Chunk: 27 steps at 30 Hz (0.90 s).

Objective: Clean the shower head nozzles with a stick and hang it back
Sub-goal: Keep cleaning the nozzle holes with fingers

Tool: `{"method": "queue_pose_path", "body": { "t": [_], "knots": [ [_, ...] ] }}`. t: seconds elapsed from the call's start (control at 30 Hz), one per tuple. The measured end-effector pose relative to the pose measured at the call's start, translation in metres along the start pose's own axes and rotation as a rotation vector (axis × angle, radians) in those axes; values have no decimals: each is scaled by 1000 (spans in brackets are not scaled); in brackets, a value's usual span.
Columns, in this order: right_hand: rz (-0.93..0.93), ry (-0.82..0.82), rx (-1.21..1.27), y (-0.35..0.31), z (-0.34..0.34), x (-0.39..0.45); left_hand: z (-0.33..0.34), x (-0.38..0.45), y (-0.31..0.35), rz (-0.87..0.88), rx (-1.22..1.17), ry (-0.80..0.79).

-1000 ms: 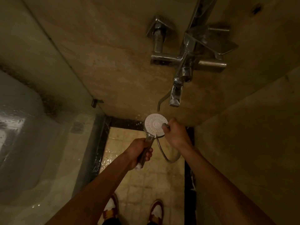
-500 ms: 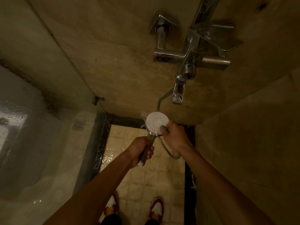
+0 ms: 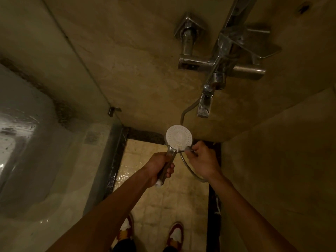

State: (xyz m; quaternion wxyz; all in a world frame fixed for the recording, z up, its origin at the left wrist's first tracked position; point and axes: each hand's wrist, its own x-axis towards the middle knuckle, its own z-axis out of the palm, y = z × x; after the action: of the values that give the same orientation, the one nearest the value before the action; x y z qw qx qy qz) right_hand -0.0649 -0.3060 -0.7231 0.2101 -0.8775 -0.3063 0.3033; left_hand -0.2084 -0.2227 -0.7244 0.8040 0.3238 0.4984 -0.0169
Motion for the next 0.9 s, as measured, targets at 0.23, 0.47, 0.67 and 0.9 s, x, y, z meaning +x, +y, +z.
{"method": "queue_pose_path", "body": {
  "t": [0.23,0.47,0.67,0.9],
  "knots": [
    [4,-12,84,-17,-10,20,-1,-1,0,7,7,-15],
    [51,21,16,-3,-15,10,-3,1,0,17,-7,-6],
    [-12,-29,55,-16,-1,-1,-2,2,-2,6,-15,-10],
    [14,10,40,-24,-16,11,-6,-3,-3,16,3,-1]
  ]
}}
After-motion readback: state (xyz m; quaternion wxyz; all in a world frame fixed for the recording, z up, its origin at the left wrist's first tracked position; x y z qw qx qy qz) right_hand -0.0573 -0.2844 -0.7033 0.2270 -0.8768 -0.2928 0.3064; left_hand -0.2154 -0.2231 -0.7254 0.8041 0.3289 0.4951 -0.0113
